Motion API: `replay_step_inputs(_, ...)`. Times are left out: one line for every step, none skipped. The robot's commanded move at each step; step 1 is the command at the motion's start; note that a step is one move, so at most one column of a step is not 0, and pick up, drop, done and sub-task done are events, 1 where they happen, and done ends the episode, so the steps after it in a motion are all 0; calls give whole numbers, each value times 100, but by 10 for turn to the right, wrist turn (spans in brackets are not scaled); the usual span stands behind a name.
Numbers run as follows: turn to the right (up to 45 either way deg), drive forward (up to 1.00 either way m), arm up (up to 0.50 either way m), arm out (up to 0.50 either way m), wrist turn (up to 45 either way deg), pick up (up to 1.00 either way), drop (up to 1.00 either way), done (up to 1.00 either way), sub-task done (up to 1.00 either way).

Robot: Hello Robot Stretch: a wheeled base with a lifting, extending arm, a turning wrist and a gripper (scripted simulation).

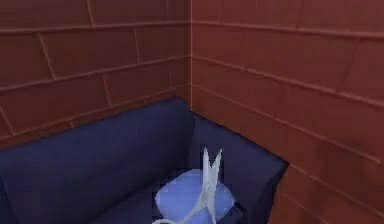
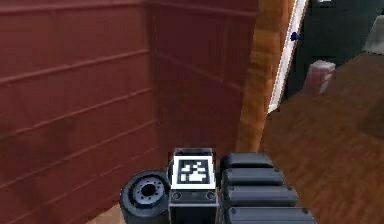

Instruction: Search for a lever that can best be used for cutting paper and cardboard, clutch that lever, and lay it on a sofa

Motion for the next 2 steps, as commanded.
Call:
replay_step_inputs(450,0,0,0,0,0,0,0,0)
replay_step_inputs(450,0,0,0,0,0,0,0,0)
